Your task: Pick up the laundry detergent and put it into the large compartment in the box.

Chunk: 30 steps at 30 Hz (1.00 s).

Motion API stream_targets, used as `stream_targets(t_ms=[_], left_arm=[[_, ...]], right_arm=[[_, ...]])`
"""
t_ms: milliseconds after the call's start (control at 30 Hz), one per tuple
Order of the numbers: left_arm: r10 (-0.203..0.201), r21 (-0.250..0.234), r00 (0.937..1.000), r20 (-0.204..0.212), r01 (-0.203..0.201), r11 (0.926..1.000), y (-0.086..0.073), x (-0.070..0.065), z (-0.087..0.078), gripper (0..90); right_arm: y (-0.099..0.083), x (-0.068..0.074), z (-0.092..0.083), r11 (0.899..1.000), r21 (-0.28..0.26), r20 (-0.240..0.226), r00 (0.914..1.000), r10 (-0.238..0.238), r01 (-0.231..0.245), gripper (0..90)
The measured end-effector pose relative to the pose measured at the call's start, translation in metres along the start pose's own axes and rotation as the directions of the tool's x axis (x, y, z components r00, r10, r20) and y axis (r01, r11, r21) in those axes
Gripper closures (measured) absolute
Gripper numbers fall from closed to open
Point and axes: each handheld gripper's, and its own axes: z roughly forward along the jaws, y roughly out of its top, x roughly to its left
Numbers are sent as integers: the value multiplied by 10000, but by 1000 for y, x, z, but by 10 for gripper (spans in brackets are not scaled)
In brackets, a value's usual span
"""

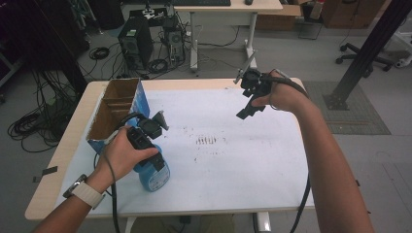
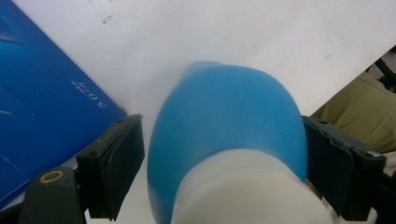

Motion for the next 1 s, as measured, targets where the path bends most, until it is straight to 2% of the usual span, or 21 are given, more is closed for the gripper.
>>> stream_targets(t_ms=[567,767,1000], left_arm=[[-58,22,10000,-37,58,10000,-1,0,1,284],[-85,42,9999,-76,86,10000,-1,0,2,350],[-97,70,9999,-142,98,9999,-1,0,2,364]], right_arm=[[-1,0,0,10000,-1,4,10000,8,-8,86],[-2,0,-1,10000,0,15,10000,46,-46,86],[-3,0,-1,10000,-23,15,10000,45,-45,86]])
